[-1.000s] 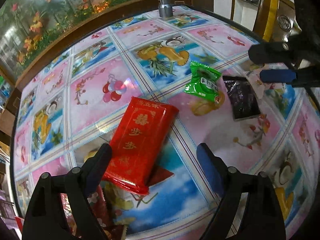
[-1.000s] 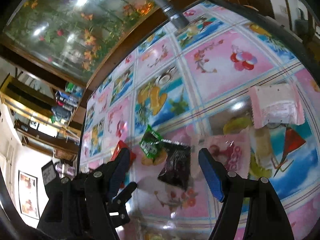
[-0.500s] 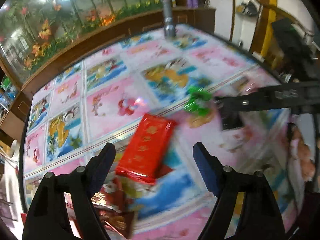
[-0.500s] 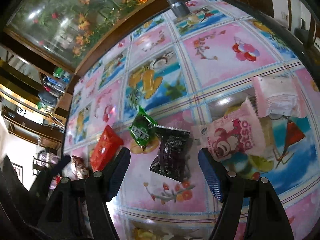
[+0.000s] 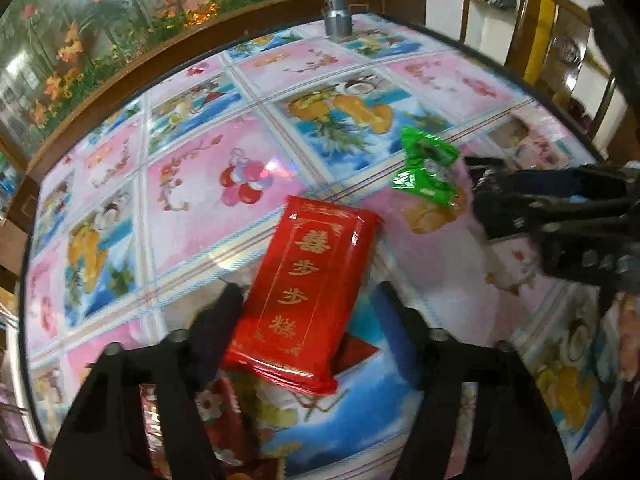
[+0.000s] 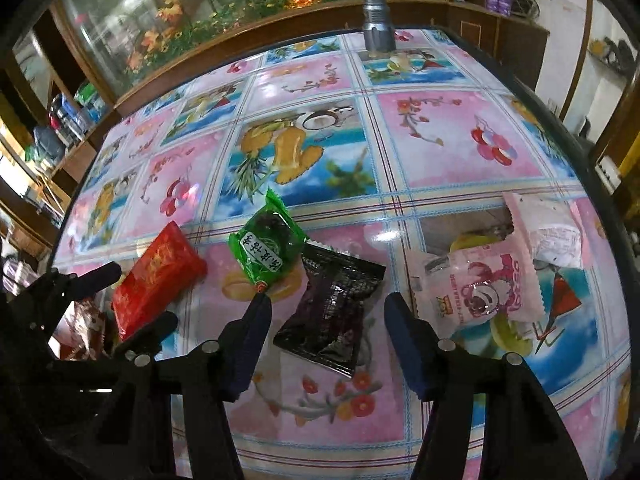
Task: Organize snacks
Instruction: 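Grasp the red gold-lettered cake bar with the left tool while the right tool grasps the dark purple packet, then carry both items over the tray and open both tools to release them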
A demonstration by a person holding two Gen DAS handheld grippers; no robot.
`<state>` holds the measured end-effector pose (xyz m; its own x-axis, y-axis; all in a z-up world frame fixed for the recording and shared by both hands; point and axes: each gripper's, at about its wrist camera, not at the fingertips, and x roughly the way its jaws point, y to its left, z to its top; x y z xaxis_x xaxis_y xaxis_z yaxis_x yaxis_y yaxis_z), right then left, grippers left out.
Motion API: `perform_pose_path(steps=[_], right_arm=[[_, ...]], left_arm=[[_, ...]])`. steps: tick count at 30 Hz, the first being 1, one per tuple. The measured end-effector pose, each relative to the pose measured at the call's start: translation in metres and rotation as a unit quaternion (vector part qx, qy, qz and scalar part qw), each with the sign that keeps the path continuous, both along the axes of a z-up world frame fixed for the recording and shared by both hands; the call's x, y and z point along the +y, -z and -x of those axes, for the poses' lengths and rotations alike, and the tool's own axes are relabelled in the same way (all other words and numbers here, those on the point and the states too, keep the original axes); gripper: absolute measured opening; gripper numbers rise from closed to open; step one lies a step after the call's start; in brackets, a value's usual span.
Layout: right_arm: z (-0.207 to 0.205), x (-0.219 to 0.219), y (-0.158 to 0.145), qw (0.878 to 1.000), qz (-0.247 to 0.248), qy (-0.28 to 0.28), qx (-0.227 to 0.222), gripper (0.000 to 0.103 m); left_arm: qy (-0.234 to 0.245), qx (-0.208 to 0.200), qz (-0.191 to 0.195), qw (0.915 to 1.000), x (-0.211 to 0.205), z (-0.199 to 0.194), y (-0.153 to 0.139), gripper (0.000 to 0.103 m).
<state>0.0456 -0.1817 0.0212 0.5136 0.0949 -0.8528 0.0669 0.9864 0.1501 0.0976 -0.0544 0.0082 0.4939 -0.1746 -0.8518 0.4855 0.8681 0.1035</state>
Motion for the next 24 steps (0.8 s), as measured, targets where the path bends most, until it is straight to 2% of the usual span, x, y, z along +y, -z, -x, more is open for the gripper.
perform_pose_path(steps=[2, 5, 8, 10, 15, 18, 24], right_arm=[[0.000, 0.004, 0.001, 1.000, 0.017, -0.004, -0.003, 0.058], [0.000, 0.014, 0.002, 0.998, 0.055, -0.014, -0.010, 0.047], [0.001, 0.019, 0.003, 0.997, 0.072, -0.023, -0.015, 0.043], [0.001, 0.019, 0.003, 0.996, 0.079, -0.027, -0.018, 0.037], [0.001, 0.020, 0.003, 0.995, 0.087, -0.043, -0.022, 0.035], [0.000, 0.014, 0.002, 0.996, 0.066, -0.048, -0.019, 0.031], [-0.003, -0.008, 0.000, 0.998, -0.031, -0.052, -0.005, 0.026]], left_arm=[[0.006, 0.015, 0.023, 0.9996, -0.001, 0.002, 0.000, 0.045], [0.013, 0.015, 0.022, 0.9995, -0.009, 0.008, -0.001, 0.044], [0.016, 0.012, 0.022, 0.9995, -0.016, 0.018, -0.001, 0.044], [0.004, 0.011, 0.027, 0.9996, -0.018, 0.025, -0.001, 0.044], [-0.042, 0.014, 0.048, 0.9979, -0.010, 0.043, -0.001, 0.044], [-0.061, 0.019, 0.071, 0.9954, -0.002, 0.057, -0.003, 0.044], [-0.075, 0.010, 0.100, 0.9921, 0.016, 0.092, -0.012, 0.044]])
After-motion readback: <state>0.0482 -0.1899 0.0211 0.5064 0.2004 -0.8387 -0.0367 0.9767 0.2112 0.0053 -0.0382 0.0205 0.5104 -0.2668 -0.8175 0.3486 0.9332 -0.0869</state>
